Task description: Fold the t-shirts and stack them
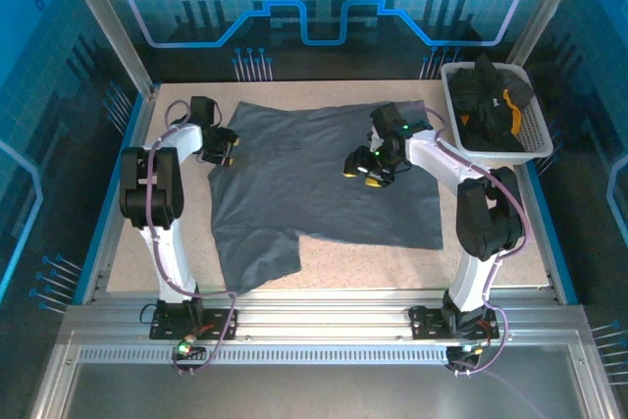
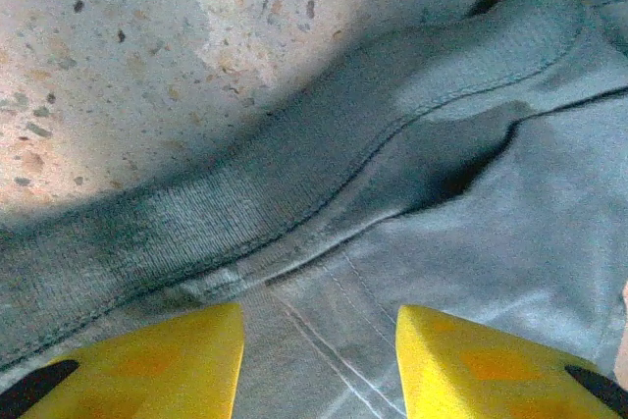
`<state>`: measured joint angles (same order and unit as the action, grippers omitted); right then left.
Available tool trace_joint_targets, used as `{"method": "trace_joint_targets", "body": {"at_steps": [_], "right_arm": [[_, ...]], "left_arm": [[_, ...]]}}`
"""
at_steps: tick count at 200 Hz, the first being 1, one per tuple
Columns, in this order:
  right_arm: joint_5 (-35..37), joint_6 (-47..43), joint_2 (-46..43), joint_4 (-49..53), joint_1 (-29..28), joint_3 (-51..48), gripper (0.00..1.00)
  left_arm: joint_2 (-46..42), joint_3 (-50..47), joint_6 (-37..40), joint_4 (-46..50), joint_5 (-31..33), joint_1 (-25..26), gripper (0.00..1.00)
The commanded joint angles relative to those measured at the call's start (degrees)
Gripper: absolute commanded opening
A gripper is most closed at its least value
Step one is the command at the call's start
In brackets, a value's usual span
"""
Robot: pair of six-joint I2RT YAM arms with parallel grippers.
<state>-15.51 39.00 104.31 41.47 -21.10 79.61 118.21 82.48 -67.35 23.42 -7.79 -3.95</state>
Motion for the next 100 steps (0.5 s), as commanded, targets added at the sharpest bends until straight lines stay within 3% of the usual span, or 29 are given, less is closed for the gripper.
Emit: {"method": "trace_joint_targets", "body": {"at_steps": [1,53,100], "right_arm": [[-1.29,0.25,0.96,0.84,-0.89,0.77,0.63],[1.87,-0.07,5.96,5.64,-0.96,-0.31,0.63],[6.83,-1.95,10.93,10.14,-1.28,-0.65,0.62]], "left_arm": [[2.49,1.89,1.25,-0.03,-0.89,0.34,0.44],[1.79,1.76,1.87,-0.8,-0.73,0.34,0.29],[1.09,3.91,2.01,0.33,-0.59,0.43,0.22]]}}
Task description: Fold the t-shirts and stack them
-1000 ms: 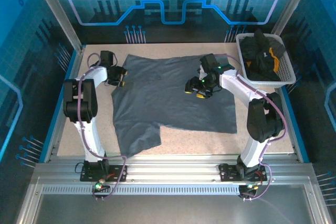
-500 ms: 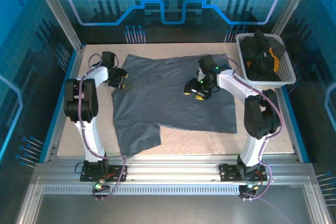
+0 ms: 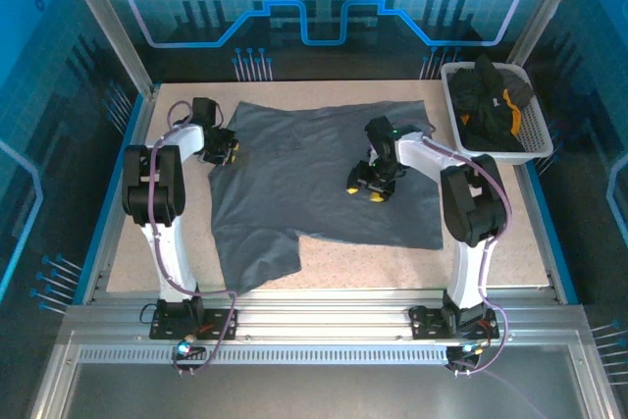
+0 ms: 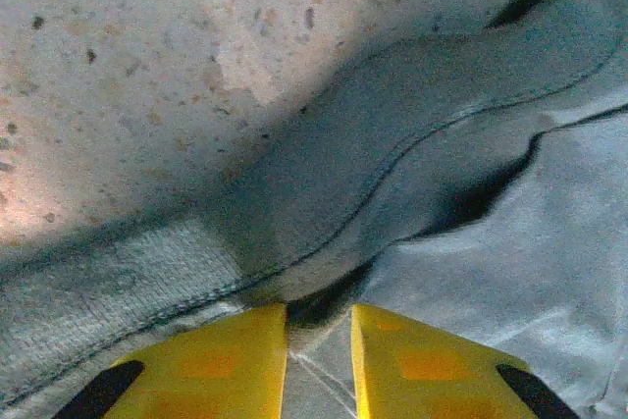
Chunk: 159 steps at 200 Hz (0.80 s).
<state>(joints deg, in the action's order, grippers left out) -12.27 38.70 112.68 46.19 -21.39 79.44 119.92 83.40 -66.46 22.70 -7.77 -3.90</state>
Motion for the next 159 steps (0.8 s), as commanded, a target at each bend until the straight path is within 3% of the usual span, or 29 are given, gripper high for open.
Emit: {"method": "trace_joint_targets", "body": {"at_steps": [1,52,80,101,129,159], "right_arm": [[3.63,-1.67,2.59,5.45,-1.01,-0.45,0.62],[4.36,-2.22,3.18,6.36,-1.11,0.75,0.62],[4.7,-2.22,1.58,6.24,-1.33,1.58,0.62],[5.65,-2.23,-0.95,6.65,-1.55,2.54,0.62],[6.47,-2.31,-3.52,8.35,-1.55,4.25,0.62],[6.2,-1.36,-7.35,8.83,-1.5,4.05,0.62]], "left_arm": [[-0.63,3.04,1.13,1.09,-0.6,0.39,0.22],[0.22,5.21,1.76,1.13,-1.76,0.45,0.0],[0.44,7.59,1.21,-0.94,-2.8,0.56,0.0],[2.45,10.48,-1.72,-8.96,-5.1,0.65,0.0],[10.54,20.7,-7.74,-20.47,-6.56,0.65,0.0],[23.61,38.75,-14.14,-29.77,-4.58,0.91,0.0]]}}
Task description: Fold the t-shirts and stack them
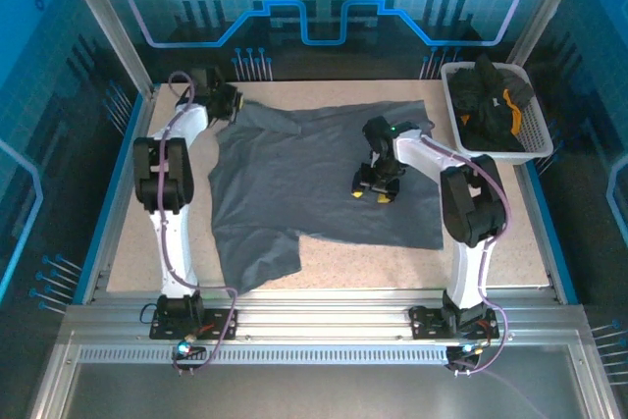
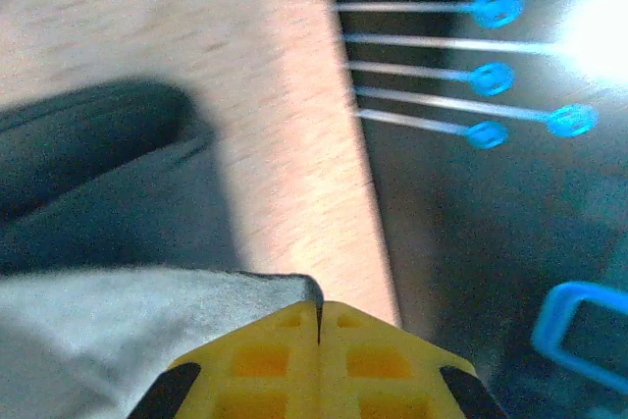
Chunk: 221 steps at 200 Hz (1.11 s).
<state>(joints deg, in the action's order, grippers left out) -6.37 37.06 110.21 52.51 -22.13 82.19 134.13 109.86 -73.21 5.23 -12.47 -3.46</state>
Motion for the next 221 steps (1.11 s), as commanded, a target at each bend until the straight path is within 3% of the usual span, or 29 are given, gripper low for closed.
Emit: {"method": "trace_joint_targets", "body": {"at_steps": [1,36,49,63,74,86,116,136,182,221], "right_arm": [[0.3,0.33,-4.94,2.51,-0.74,1.26,0.62],[-0.69,1.81,-7.28,2.44,-0.8,0.25,0.62],[-1.29,2.19,-7.72,2.34,-0.88,-0.12,0.62],[-1.92,2.56,-8.46,2.16,-0.9,-0.53,0.63],[-2.23,2.62,-8.91,2.09,-0.98,-0.72,0.63],[-2.24,2.61,-9.54,2.17,-0.96,-0.96,0.63],[-0.87,2.24,-11.98,1.6,-0.58,-2.49,0.63],[0.1,2.74,-15.46,0.33,0.9,-5.65,0.62],[1.41,3.38,-26.21,-1.31,5.98,-15.52,0.61],[-2.19,2.91,-29.94,-0.3,8.49,-20.22,0.61]], "left_arm": [[9.84,12.78,-7.69,-12.59,0.32,0.48,0.0],[25.21,36.4,-12.46,-12.63,3.28,0.82,0.0],[28.67,40.31,-14.48,-13.41,3.96,0.92,0.0],[29.27,39.68,-15.25,-14.9,3.86,0.83,0.38],[28.69,38.53,-15.04,-15.77,2.32,0.67,0.56],[26.57,35.76,-14.91,-18.08,0.03,0.73,0.65],[11.01,18.07,-7.59,-16.97,-3.02,0.99,0.68],[-3.69,4.7,0.14,-1.67,0.61,1.26,0.66],[-33.98,-32.8,8.13,25.73,8.59,5.39,0.56],[-57.36,-61.36,8.67,39.38,4.73,10.99,0.57]]}}
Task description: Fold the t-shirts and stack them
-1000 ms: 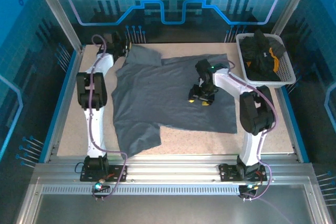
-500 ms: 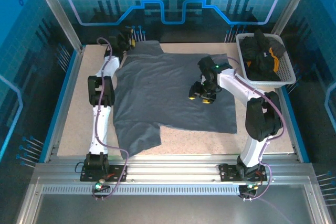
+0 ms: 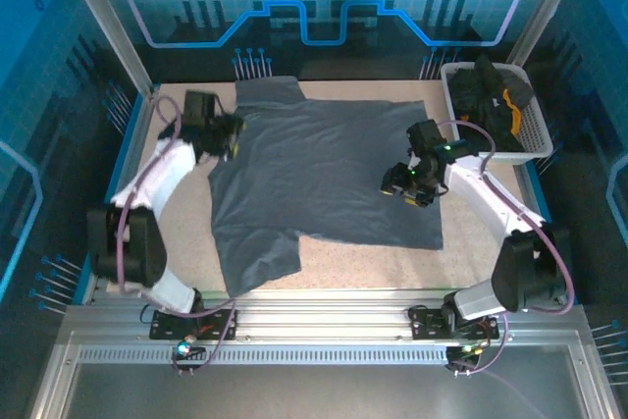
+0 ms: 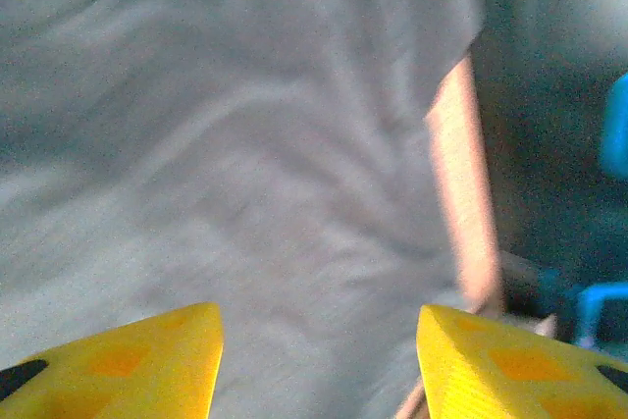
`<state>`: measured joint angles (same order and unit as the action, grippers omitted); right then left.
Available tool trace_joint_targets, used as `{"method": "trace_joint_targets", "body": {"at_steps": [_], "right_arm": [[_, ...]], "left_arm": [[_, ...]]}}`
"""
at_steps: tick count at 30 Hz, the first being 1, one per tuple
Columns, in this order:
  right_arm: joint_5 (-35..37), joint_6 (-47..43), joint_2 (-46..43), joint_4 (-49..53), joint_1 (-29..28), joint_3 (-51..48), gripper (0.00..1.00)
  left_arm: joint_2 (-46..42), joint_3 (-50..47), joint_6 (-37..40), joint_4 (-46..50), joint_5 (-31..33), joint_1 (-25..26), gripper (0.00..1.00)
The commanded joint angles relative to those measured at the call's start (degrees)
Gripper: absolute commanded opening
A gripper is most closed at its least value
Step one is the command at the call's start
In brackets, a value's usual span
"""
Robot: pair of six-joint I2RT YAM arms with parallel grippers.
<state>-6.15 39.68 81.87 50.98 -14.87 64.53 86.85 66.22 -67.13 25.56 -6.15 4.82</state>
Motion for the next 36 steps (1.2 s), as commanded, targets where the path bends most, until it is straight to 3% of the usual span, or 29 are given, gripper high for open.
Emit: {"method": "trace_joint_targets", "body": {"at_steps": [1,6,8,18,23,29,33,35,36], "right_arm": [[-2.56,0.26,-1.59,1.36,1.2,-2.68,0.61],[-4.21,0.2,-2.89,-0.05,1.05,-6.17,0.62],[-4.56,0.13,-2.8,-0.77,1.01,-6.97,0.62],[-5.01,-0.31,-2.93,-0.97,0.55,-8.31,0.62],[-4.57,0.17,-4.47,-0.73,0.55,-9.84,0.62],[-3.19,0.64,-6.04,-0.1,0.61,-11.14,0.62],[-2.48,0.95,-6.47,0.39,0.71,-11.19,0.62],[-1.96,1.02,-6.7,0.73,0.81,-10.95,0.62],[-1.46,1.09,-6.77,0.99,0.94,-10.77,0.62]], "left_arm": [[-10.81,-18.41,2.52,19.24,-1.81,2.72,0.57],[-32.33,-33.49,0.16,30.06,-3.82,3.85,0.55],[-36.57,-36.59,0.05,32.66,-5.07,4.27,0.52],[-34.39,-42.24,-0.2,31.02,-6.44,7.71,0.53],[-30.51,-44.33,-2.71,23.06,-6.83,8.91,0.52],[-21.02,-40.47,-6.19,11.71,-5.19,11.96,0.34],[-14.59,-35.55,-4.12,12.2,-3.51,14.23,0.09],[-12.99,-34.53,-2.66,12.84,-3.13,14.37,0.0],[-13.04,-34.11,-2.2,13.5,-2.48,14.39,0.0]]}}
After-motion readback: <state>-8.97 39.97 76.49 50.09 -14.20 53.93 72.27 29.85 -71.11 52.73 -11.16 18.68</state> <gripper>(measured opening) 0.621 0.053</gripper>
